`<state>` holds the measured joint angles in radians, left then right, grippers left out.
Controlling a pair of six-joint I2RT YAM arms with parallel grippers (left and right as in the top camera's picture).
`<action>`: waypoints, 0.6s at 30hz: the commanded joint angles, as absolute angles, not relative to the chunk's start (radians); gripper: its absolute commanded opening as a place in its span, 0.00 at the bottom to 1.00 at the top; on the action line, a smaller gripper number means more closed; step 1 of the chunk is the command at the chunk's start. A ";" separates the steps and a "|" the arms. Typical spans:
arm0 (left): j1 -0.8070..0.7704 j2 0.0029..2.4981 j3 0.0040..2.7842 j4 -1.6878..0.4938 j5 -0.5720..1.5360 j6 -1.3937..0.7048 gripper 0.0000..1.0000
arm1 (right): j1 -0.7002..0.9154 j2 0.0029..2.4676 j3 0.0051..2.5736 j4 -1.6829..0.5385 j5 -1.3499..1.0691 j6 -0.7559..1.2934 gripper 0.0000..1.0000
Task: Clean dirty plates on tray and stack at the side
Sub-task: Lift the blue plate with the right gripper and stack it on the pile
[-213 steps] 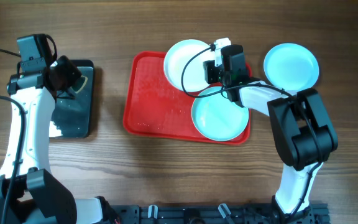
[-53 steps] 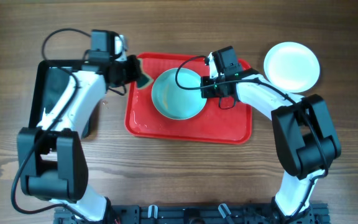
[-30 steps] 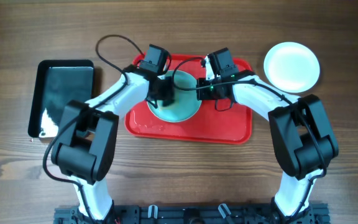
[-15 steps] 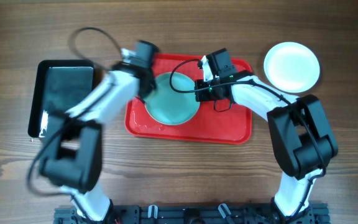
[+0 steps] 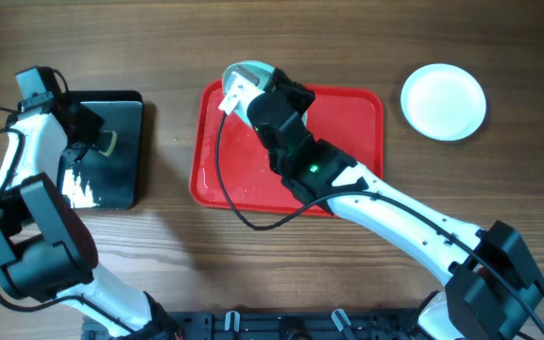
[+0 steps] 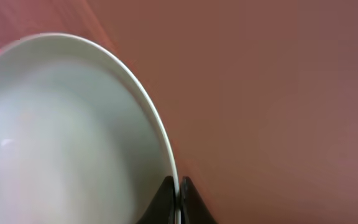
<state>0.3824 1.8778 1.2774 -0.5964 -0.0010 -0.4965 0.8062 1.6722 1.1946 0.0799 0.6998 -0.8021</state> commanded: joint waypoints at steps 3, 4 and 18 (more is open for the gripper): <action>0.391 1.901 1.275 -0.583 0.004 -0.506 0.58 | 0.807 1.653 1.206 0.153 0.767 -0.917 0.04; 0.391 1.900 1.275 -0.583 0.004 -0.506 0.64 | 0.807 1.653 1.206 0.154 0.767 -0.916 0.04; 0.390 1.606 1.312 -0.657 0.108 -0.506 1.00 | 0.798 1.657 1.203 0.101 0.773 -0.822 0.04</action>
<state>0.3882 1.5986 1.3087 -0.6556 0.0963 -0.5106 0.8024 1.6695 1.1980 -0.0406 0.6552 -0.9371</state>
